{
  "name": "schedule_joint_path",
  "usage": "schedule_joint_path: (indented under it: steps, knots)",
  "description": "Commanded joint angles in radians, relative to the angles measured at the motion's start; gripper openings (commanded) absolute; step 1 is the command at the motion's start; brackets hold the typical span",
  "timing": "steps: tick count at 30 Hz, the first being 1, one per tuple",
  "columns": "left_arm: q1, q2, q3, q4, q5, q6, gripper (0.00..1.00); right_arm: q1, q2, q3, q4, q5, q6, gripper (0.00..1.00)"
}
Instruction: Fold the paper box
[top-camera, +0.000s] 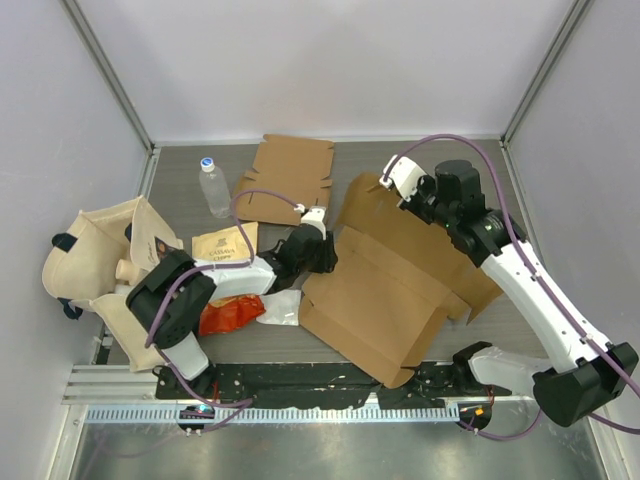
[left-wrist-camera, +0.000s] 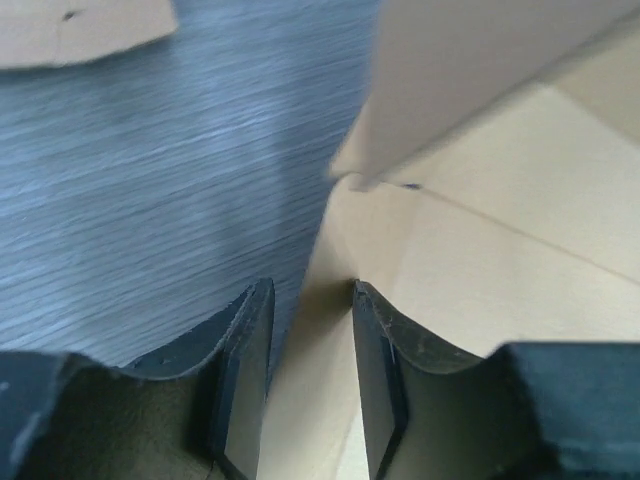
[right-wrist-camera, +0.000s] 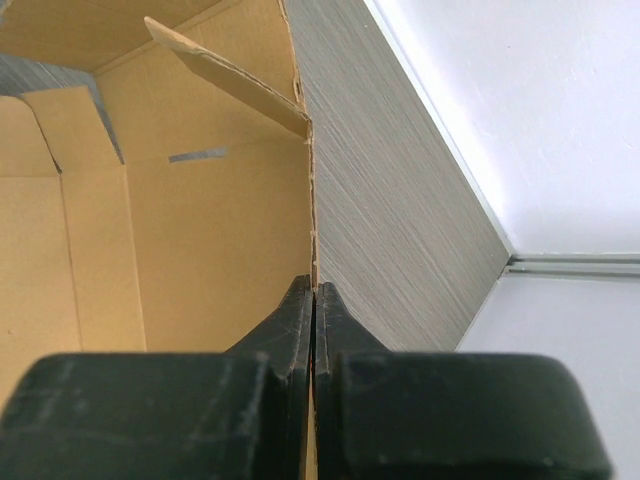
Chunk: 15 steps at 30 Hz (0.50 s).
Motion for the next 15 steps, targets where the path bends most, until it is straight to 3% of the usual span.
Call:
schedule_joint_path:
  steps: [1, 8, 9, 10, 15]
  knots:
    - [0.022, 0.069, 0.022, -0.076, -0.135, -0.003, 0.37, -0.015, -0.055, -0.003, 0.076, -0.011, 0.0, 0.01]
    - [0.032, 0.115, 0.008, -0.053, -0.18, -0.053, 0.27, -0.032, -0.042, -0.023, 0.116, -0.036, -0.012, 0.01]
    - [0.032, 0.112, -0.007, -0.029, -0.172, -0.052, 0.31, -0.038, -0.034, -0.022, 0.125, 0.013, -0.001, 0.01]
    - [0.034, 0.11, -0.024, -0.004, -0.172, -0.055, 0.43, -0.041, -0.029, -0.013, 0.126, 0.013, 0.003, 0.01]
    - [0.043, 0.161, 0.005, -0.01, -0.16, -0.064, 0.45, -0.045, -0.06, -0.046, 0.151, -0.063, 0.046, 0.01]
